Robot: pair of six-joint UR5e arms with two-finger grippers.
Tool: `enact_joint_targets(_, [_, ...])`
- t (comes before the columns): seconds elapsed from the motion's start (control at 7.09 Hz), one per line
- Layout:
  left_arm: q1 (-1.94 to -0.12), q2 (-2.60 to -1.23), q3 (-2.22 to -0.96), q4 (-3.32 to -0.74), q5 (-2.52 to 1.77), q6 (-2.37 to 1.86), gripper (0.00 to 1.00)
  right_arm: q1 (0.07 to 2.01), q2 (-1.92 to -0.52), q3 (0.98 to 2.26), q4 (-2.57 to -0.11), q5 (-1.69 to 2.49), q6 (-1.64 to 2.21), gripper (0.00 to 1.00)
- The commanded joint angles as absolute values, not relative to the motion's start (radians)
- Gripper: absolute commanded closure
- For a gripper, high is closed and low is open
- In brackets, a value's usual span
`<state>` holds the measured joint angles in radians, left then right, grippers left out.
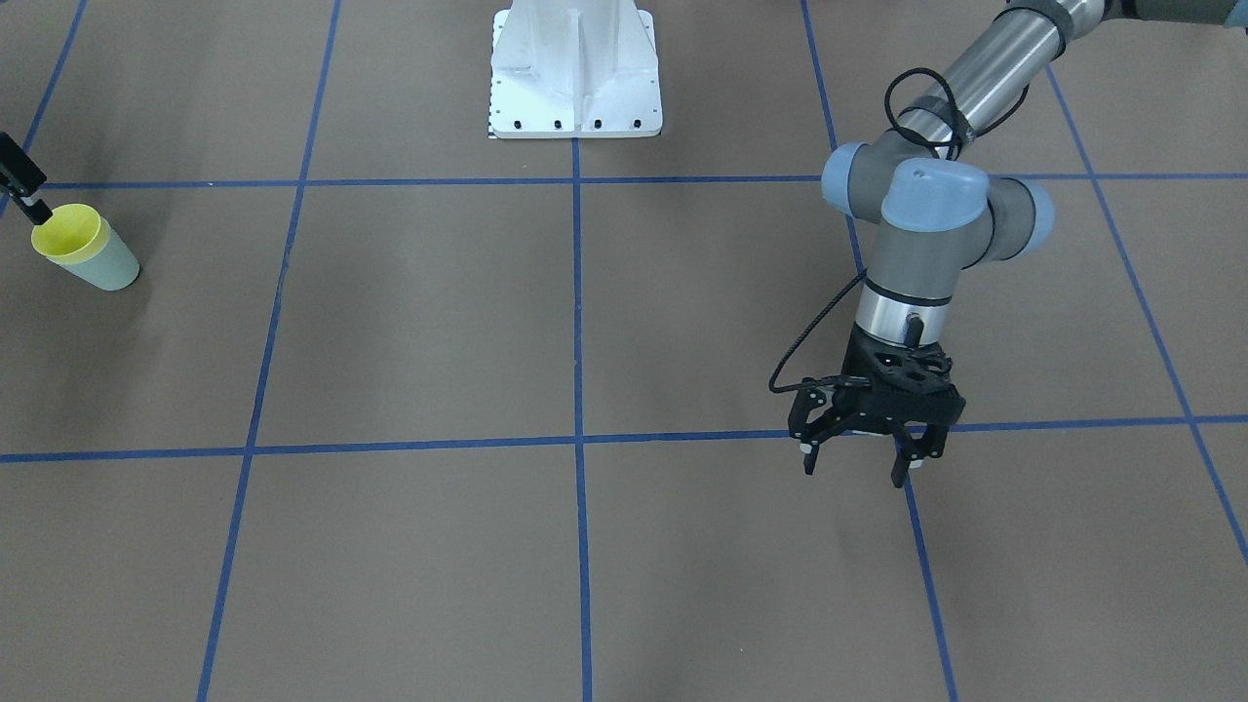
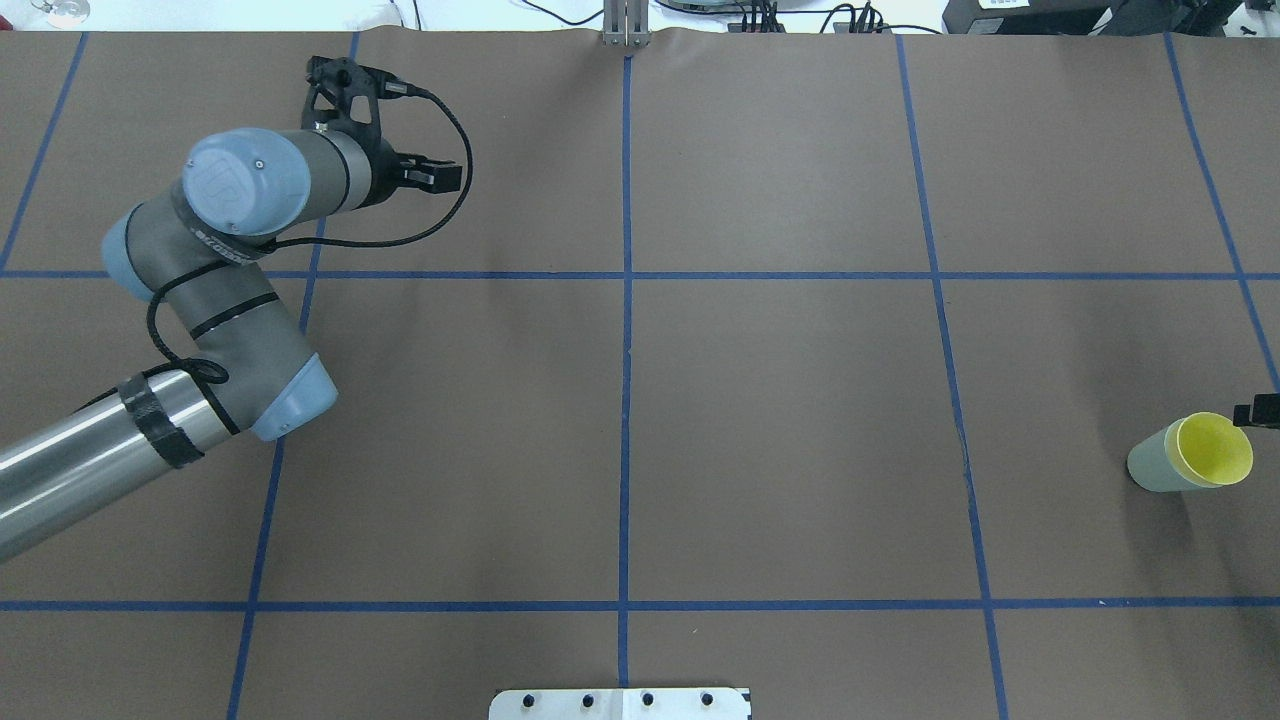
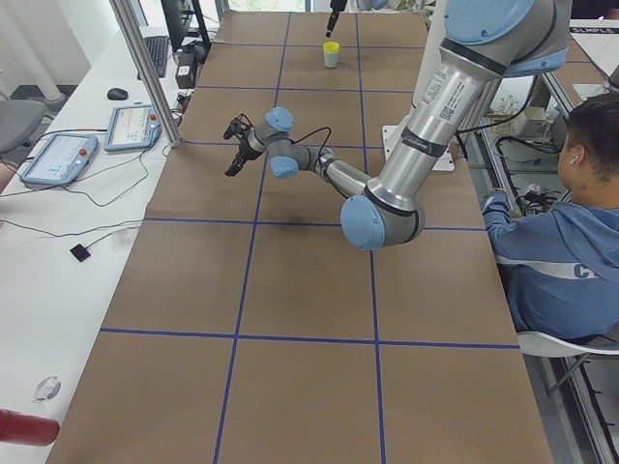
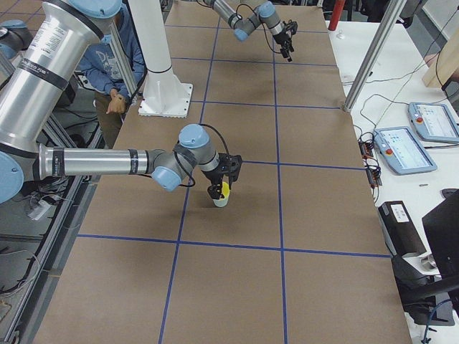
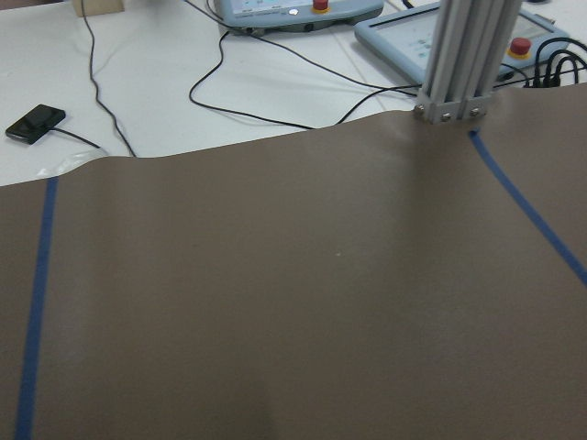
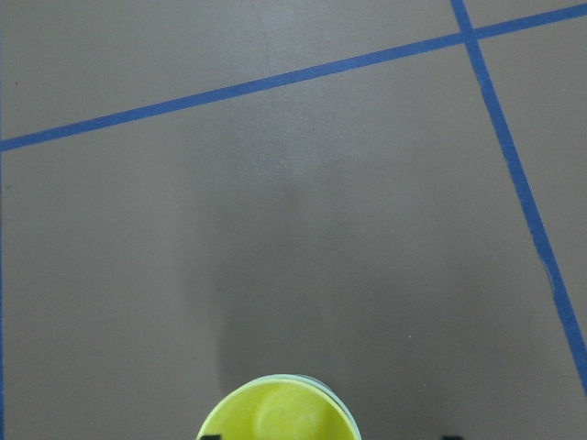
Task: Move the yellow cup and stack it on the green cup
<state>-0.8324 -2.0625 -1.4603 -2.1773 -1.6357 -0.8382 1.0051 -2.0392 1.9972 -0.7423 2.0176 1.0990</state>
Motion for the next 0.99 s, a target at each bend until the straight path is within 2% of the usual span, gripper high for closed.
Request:
enact_joint_targets(0.0, [-0.996, -1.95, -1.471, -2.089, -1.826, -0.679, 0.01, 1.042, -1.936, 1.944, -0.787, 2.023, 1.085, 0.0])
enact_joint_targets(0.14, [-1.082, -1.925, -1.45, -2.03, -1.936, -0.591, 0.01, 1.063, -1.851, 1.9, -0.863, 2.043, 1.065, 0.0])
enact_joint_targets(0.28, [-1.176, -1.939, -1.448, -1.861, -2.06, -0.481, 0.01, 1.106, -1.801, 1.89, -0.974, 2.068, 0.939, 0.0])
enact_joint_targets(0.56, [-1.383, -1.948, -1.439, -1.647, -2.253, -0.106, 0.01, 1.222, -1.654, 1.888, -1.31, 2.136, 0.64, 0.0])
enact_joint_targets(0.85, [-1.532, -1.928, -1.355, -1.594, -2.461, 0.047, 0.01, 1.319, -1.599, 1.885, -1.528, 2.155, 0.336, 0.0])
